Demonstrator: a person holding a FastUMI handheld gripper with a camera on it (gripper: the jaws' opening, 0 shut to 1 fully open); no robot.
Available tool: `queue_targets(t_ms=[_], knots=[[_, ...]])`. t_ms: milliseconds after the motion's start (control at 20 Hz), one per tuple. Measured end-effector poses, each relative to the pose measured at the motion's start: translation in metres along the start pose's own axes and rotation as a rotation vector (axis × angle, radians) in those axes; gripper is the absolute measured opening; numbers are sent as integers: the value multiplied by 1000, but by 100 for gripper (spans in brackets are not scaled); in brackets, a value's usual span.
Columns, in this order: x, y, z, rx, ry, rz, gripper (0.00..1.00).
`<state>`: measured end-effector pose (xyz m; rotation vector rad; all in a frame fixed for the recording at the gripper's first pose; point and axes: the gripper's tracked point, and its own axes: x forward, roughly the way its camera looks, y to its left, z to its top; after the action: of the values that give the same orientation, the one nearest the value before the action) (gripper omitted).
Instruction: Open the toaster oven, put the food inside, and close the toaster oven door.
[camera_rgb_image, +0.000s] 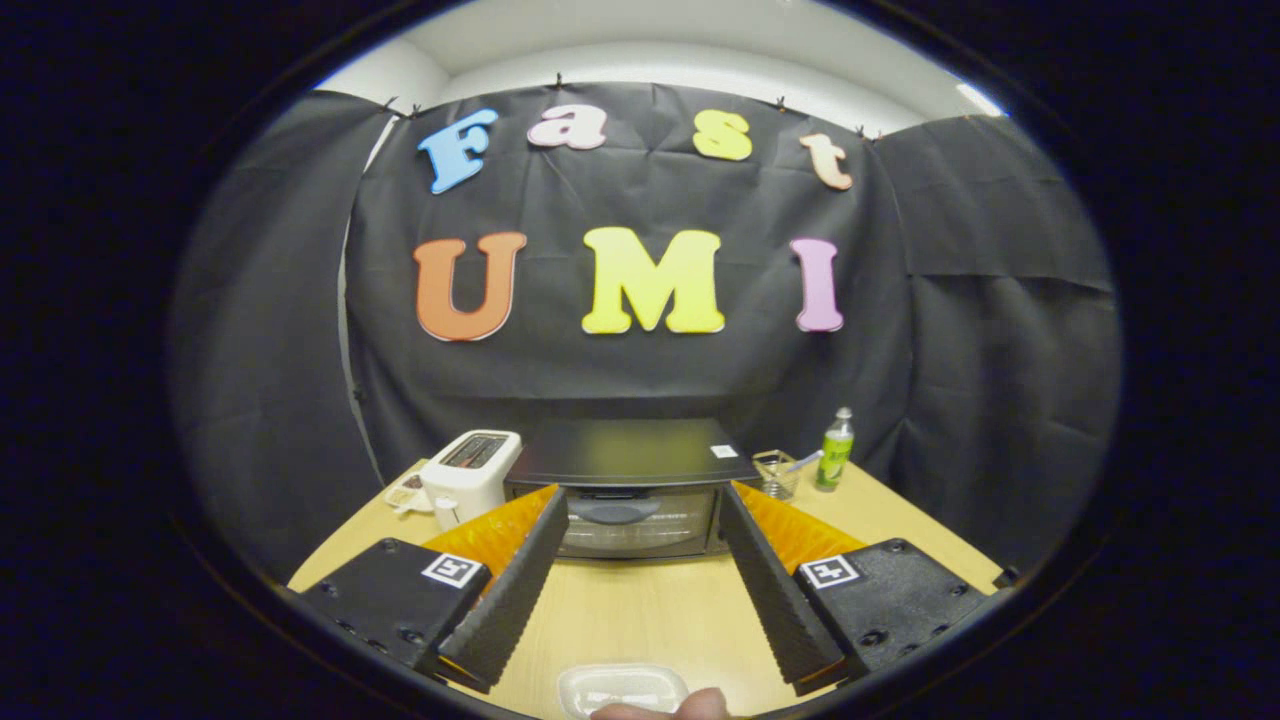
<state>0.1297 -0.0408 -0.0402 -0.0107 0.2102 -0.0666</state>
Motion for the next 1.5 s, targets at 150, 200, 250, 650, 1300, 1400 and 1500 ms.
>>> queue_targets(t_ms=[150, 200, 250, 650, 1300, 1400, 1500], knots=[[-54, 5, 8, -9, -38, 19, 100], [-70, 7, 7, -12, -42, 31, 100], [-83, 9, 7, -16, -48, 40, 100], [-158, 20, 0, -43, -113, 86, 100], [-160, 24, -16, 2, -128, 62, 100], [-160, 29, -16, 0, -131, 73, 100], [-160, 33, -13, -14, -146, 76, 100]])
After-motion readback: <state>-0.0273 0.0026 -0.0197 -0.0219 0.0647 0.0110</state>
